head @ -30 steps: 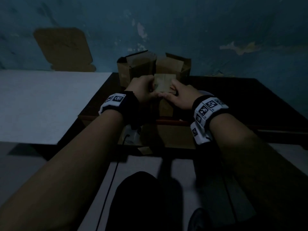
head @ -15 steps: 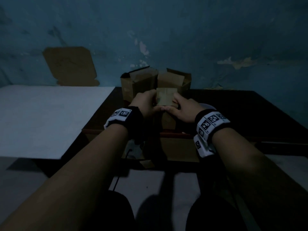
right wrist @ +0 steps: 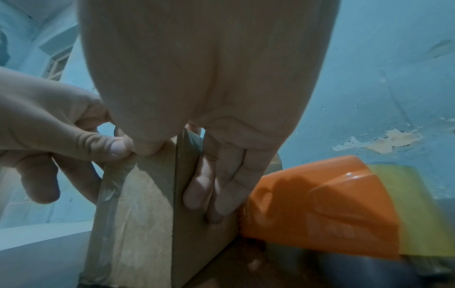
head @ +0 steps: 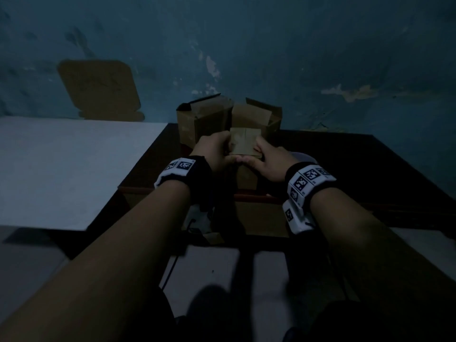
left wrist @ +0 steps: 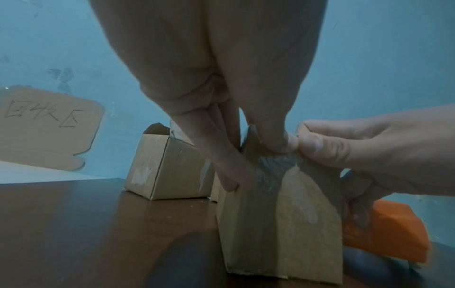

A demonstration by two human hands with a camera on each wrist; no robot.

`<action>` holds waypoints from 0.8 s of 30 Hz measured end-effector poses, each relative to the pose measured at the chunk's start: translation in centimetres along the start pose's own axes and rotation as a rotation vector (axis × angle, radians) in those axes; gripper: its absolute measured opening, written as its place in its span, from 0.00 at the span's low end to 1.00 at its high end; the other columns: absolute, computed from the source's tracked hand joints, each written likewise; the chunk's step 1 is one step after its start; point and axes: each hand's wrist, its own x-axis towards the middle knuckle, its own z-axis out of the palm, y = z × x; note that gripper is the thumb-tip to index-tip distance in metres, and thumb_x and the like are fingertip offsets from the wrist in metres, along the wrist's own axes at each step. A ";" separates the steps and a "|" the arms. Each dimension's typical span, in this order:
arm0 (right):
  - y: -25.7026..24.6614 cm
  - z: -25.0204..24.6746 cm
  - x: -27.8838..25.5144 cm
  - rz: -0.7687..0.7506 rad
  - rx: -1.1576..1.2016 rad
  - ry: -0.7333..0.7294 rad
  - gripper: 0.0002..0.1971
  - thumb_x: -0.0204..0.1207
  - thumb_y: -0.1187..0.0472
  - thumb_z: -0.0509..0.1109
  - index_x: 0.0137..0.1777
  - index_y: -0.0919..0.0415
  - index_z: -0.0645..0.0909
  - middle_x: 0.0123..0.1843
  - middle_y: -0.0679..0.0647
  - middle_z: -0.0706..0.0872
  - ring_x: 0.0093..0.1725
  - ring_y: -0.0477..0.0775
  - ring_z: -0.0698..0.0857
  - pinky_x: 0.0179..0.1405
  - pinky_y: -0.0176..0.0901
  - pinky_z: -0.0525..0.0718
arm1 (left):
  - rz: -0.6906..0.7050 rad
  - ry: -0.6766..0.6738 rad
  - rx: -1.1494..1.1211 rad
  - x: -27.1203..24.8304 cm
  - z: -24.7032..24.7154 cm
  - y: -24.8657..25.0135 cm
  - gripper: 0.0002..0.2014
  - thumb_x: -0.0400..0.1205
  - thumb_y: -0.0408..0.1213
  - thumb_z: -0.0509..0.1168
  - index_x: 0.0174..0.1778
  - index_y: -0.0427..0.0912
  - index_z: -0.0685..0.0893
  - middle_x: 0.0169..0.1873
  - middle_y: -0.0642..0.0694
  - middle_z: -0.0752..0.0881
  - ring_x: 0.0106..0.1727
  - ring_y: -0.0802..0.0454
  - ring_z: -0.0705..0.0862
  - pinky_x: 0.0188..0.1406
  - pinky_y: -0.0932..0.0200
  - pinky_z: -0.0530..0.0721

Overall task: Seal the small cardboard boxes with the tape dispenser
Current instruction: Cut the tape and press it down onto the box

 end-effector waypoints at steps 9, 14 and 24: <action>-0.6 -0.5 -0.3 -0.024 -0.011 -0.024 0.25 0.80 0.37 0.60 0.66 0.55 0.66 0.67 0.56 0.82 0.64 0.62 0.82 0.58 0.50 0.80 | -0.011 -0.043 -0.056 -0.1 -0.4 0.3 0.16 0.76 0.45 0.74 0.43 0.56 0.70 0.39 0.58 0.76 0.45 0.56 0.78 0.37 0.66 0.71; -0.4 -0.4 -0.1 -0.032 0.025 -0.037 0.24 0.81 0.39 0.60 0.65 0.55 0.65 0.69 0.57 0.81 0.65 0.61 0.81 0.56 0.46 0.79 | -0.008 -0.037 -0.037 -0.2 -0.7 0.6 0.17 0.76 0.45 0.74 0.43 0.55 0.69 0.37 0.60 0.75 0.42 0.58 0.75 0.34 0.68 0.68; -0.5 -0.5 -0.1 -0.013 0.015 -0.034 0.23 0.81 0.39 0.61 0.63 0.57 0.66 0.65 0.58 0.83 0.61 0.61 0.83 0.53 0.45 0.79 | -0.022 -0.030 -0.062 -0.5 -0.7 1.1 0.14 0.77 0.43 0.74 0.48 0.51 0.73 0.43 0.53 0.78 0.45 0.55 0.77 0.43 0.60 0.72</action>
